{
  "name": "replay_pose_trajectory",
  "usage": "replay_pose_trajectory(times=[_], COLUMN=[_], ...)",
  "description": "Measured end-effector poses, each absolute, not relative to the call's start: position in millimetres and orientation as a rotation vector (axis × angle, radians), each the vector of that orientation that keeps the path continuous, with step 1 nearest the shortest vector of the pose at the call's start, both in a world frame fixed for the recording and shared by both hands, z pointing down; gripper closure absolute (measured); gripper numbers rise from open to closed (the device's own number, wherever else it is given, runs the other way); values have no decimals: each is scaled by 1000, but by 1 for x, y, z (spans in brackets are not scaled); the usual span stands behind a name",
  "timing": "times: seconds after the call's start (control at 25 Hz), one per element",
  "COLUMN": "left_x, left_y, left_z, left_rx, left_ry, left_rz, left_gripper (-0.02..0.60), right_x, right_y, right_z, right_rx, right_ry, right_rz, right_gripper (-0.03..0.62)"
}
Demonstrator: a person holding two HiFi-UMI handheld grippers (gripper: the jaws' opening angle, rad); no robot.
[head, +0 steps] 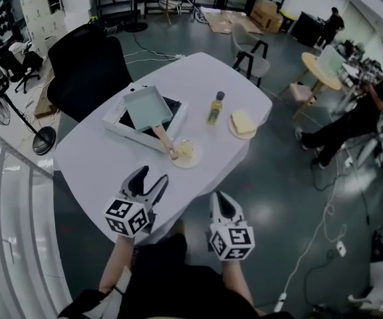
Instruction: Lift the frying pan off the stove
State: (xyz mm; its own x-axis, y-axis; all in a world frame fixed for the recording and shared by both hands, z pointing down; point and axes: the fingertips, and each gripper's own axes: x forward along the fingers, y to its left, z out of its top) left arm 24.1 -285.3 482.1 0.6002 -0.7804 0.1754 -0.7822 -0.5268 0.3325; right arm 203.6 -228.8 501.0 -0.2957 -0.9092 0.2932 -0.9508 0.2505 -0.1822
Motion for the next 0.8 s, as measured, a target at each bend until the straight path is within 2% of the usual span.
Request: replay_pose_trajectory(times=[0.8], left_x=[19], left_y=[-395], left_z=[507], left_rx=[2310], left_ry=[-1341], left_rz=[-80], left_gripper=[311], right_x=[202], right_y=[-354], right_z=[515], right_rx=[1610], right_ry=[-2403], right_rz=[476], right_gripper=[589])
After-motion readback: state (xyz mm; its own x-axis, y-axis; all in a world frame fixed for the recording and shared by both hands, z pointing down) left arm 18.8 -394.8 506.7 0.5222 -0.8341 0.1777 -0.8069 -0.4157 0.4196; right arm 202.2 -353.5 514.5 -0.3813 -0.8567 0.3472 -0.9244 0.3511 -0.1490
